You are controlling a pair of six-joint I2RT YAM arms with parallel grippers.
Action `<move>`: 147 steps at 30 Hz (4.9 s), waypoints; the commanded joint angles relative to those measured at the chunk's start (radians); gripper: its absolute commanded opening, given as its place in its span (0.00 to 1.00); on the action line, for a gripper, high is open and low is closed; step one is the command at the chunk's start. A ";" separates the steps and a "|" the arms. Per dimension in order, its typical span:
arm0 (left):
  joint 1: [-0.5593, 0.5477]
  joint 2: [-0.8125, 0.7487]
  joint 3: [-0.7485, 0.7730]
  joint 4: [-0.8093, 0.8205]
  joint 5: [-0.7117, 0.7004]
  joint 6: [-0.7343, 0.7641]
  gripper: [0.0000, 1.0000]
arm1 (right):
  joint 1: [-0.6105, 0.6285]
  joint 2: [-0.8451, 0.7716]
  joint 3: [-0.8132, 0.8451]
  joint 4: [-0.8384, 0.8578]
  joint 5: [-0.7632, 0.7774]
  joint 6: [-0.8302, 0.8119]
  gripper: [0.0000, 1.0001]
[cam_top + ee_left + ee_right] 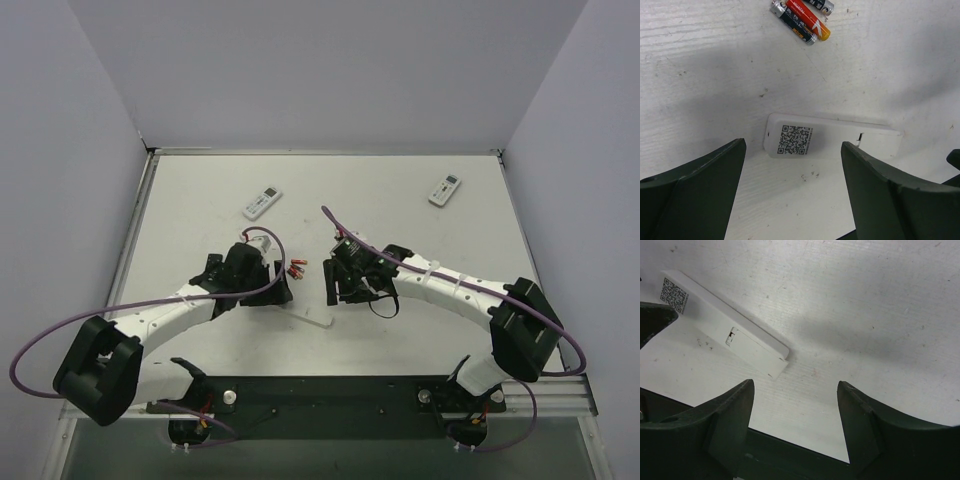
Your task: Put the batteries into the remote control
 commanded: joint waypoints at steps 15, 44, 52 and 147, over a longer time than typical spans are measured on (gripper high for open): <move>-0.045 0.086 -0.010 0.147 0.149 -0.076 0.83 | 0.017 0.018 -0.041 0.026 0.076 0.074 0.61; -0.094 0.064 -0.014 0.134 0.207 -0.077 0.82 | 0.056 0.151 0.047 -0.042 0.175 0.099 0.56; -0.094 0.064 -0.014 0.133 0.212 -0.074 0.82 | 0.060 0.176 0.063 -0.049 0.166 0.108 0.52; -0.089 0.073 -0.014 0.140 0.247 -0.064 0.82 | 0.062 0.228 0.076 -0.112 0.141 0.171 0.45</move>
